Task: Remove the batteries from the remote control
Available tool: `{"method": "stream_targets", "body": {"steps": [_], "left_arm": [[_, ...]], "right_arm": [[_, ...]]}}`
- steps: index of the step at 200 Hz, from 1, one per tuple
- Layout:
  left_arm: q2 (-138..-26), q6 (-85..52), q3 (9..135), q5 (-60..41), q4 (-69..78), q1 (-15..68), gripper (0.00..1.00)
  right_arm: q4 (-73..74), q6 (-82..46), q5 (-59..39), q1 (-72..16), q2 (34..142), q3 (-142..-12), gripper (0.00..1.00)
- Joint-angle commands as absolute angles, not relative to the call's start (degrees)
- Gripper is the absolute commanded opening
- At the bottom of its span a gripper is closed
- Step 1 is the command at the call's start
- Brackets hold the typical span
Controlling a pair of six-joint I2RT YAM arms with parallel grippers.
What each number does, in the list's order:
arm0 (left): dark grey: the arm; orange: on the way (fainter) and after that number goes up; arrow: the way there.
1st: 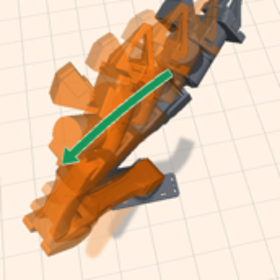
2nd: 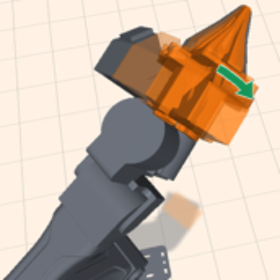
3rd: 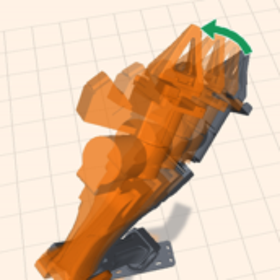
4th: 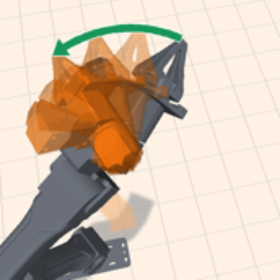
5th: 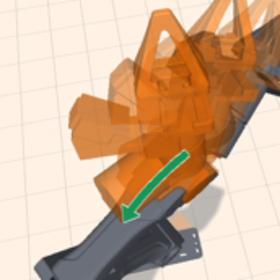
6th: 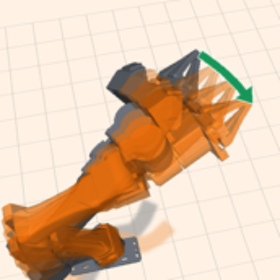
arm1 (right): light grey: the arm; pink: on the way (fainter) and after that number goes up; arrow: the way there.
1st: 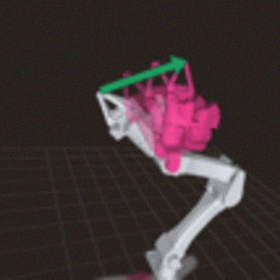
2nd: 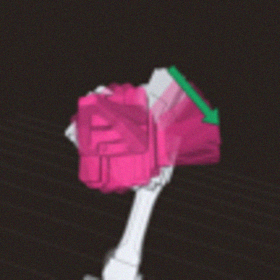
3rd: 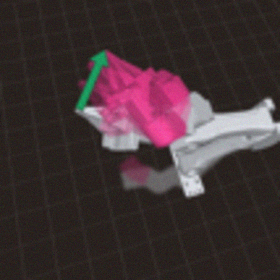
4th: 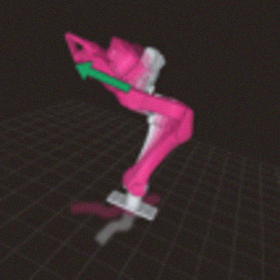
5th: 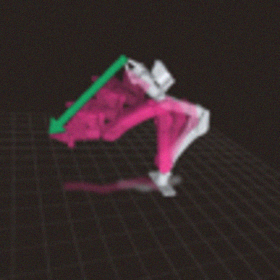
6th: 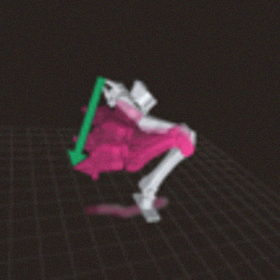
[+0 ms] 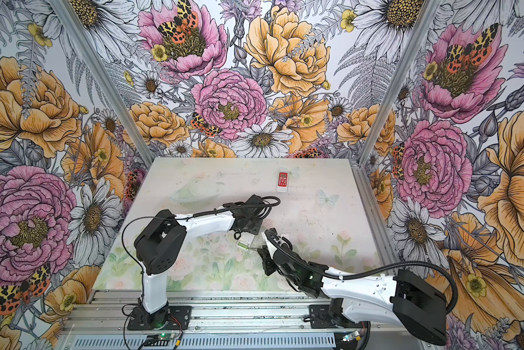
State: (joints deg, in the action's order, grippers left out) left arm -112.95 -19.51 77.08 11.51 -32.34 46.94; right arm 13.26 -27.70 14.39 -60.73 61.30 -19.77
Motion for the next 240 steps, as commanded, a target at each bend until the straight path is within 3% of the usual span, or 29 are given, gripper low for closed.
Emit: {"method": "stream_targets", "body": {"steps": [1, 240], "left_arm": [[-110.27, -22.63, 76.26, 4.54, -28.17, 47.51, 0.02], [-109.46, -24.82, 73.74, -0.98, -23.82, 43.87, 0.0]], "right_arm": [[22.24, -29.55, 14.47, -60.91, 61.76, -18.5, 0.0], [47.8, -36.55, 14.65, -60.34, 68.95, -15.65, 0.0]]}}
